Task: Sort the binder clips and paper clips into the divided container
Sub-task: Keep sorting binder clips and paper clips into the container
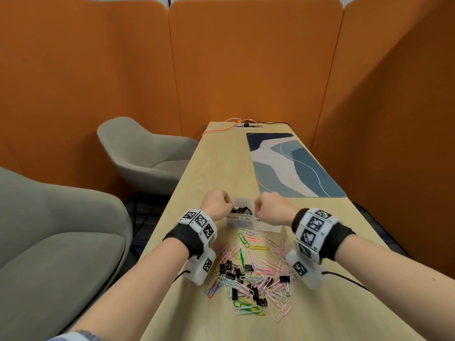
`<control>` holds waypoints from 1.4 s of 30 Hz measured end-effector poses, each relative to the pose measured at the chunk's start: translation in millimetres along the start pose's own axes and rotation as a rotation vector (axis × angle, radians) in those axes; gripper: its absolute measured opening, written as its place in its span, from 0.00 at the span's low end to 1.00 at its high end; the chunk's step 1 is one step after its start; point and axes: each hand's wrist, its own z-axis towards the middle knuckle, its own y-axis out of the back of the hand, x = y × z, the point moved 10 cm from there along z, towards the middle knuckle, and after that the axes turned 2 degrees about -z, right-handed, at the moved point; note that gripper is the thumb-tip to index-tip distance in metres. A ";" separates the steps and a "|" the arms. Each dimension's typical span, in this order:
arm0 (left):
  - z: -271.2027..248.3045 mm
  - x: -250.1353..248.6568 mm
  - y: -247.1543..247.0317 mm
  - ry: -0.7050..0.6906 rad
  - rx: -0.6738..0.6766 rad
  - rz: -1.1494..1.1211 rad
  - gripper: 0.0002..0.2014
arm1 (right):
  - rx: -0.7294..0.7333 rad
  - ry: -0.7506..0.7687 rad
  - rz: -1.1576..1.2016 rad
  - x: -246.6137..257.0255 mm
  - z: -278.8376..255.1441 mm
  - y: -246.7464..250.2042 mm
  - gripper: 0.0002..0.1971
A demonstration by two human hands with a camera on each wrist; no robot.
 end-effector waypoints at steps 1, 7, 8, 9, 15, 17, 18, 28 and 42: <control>-2.4 -0.3 0.8 0.004 -0.017 -0.002 0.09 | 0.024 -0.009 -0.066 -6.7 -7.8 -5.5 0.13; -14.9 -6.4 -8.1 -0.017 -0.003 0.034 0.11 | 0.058 0.000 -0.091 -32.8 -22.3 -13.1 0.17; -17.7 -7.6 -8.1 -0.028 -0.011 0.060 0.11 | 0.052 0.016 -0.082 -32.6 -25.3 -11.6 0.17; -20.2 -10.0 -6.9 -0.049 -0.031 0.099 0.11 | 0.063 0.037 -0.079 -32.1 -30.0 -11.6 0.17; -54.1 -46.7 -22.5 -0.336 0.150 0.204 0.05 | 0.505 0.222 -0.244 -19.5 -88.3 -62.1 0.17; -71.6 -46.6 -53.8 -0.330 0.447 0.222 0.05 | 0.470 0.242 -0.322 -19.2 -93.1 -72.8 0.18; -79.7 -43.4 -66.2 -0.301 0.553 0.242 0.05 | 0.442 0.247 -0.318 -18.0 -92.6 -75.6 0.16; -98.4 -41.2 -89.8 -0.281 0.577 0.416 0.16 | 0.393 0.188 -0.121 -16.6 -78.1 -64.8 0.09; -89.3 -43.9 -73.6 -0.302 0.497 0.244 0.07 | 0.210 -0.058 0.498 -48.0 -62.6 -38.9 0.14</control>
